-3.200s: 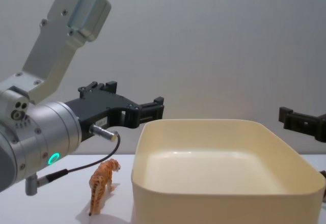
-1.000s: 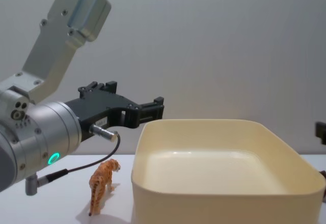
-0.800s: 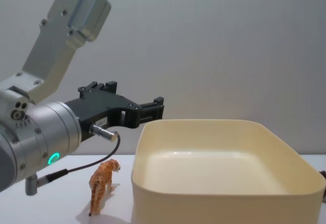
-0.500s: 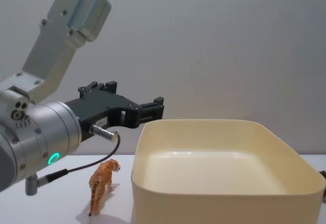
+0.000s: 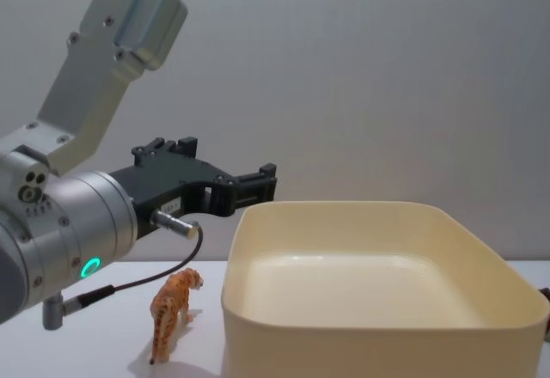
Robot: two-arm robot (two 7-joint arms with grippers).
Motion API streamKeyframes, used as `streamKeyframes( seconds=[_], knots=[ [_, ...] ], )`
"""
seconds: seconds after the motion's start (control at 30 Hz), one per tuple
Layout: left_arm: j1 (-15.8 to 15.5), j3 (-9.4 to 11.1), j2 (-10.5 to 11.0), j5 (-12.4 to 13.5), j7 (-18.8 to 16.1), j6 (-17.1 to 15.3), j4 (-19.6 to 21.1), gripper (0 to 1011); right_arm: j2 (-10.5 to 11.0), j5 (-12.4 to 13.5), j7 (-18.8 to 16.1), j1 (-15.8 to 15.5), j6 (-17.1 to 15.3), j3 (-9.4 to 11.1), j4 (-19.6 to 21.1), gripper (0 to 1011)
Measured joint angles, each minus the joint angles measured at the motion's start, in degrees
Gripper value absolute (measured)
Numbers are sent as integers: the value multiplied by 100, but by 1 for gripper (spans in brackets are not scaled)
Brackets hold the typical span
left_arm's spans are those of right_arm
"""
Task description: Pick up the toy alternately with two hands and place it into the central storage box.
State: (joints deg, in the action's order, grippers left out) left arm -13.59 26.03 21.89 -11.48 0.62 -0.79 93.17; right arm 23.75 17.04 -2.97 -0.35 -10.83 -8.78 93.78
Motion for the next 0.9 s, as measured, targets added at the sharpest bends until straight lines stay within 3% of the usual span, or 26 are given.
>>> streamKeyframes(
  seconds=[0.43,0.67,0.9],
  knots=[
    [0,0,0,0,0,0,0,1001,-311,-334,-319,545,-238,-202,-710,998],
    [0,0,0,0,0,0,0,1001,-382,-414,-389,663,-287,-250,-873,856],
    [0,0,0,0,0,0,0,1001,-433,-472,-441,750,-325,-286,-995,613]
  ],
)
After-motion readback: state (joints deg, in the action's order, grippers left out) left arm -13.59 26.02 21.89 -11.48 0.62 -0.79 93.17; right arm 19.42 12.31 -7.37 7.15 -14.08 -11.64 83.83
